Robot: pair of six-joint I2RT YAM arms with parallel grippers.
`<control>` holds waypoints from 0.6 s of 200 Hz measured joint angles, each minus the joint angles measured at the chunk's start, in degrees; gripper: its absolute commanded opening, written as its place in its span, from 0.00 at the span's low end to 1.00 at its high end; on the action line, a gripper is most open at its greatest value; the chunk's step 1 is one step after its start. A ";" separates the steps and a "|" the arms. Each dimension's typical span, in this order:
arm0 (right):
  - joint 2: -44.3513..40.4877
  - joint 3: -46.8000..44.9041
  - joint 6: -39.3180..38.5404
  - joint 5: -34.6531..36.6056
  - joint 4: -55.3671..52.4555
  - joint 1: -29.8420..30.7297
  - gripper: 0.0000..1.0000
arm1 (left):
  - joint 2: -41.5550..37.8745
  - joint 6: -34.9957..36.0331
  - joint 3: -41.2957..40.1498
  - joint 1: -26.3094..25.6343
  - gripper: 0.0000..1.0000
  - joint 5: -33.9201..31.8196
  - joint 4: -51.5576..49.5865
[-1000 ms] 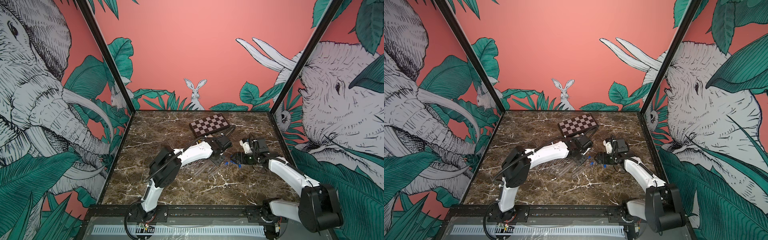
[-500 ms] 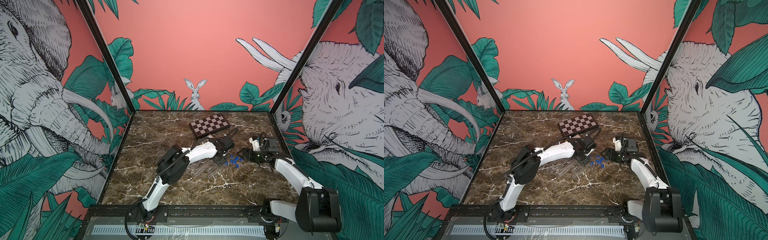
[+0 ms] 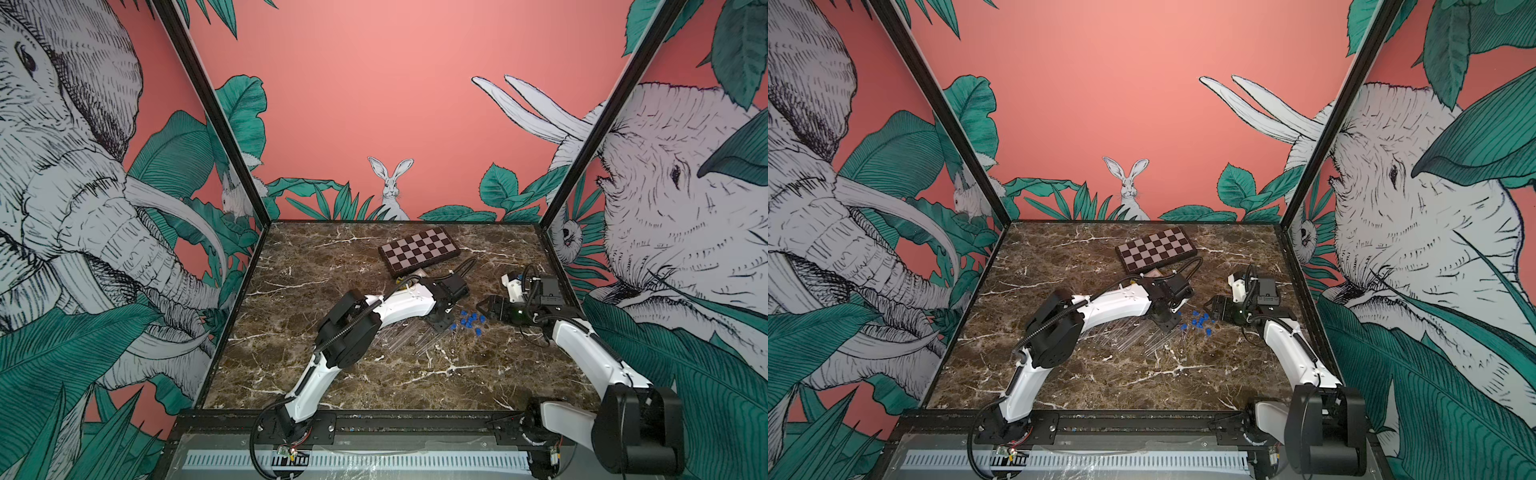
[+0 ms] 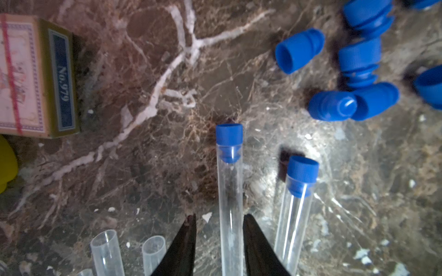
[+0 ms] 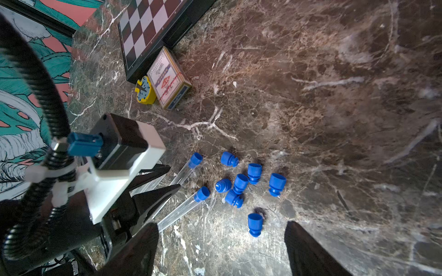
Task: Remove stoppers from test tubes
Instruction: Pick up the test tube at the center of the board.
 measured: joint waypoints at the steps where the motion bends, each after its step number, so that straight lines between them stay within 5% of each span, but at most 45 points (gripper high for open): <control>1: 0.00 0.00 0.00 0.02 0.00 -0.02 0.82 | 0.00 -0.02 0.00 0.00 0.35 -0.04 0.00; 120: -2.19 -1.81 -0.22 -0.28 -0.33 -0.52 0.83 | 1.29 -1.95 -0.02 -1.03 0.26 -0.81 -0.59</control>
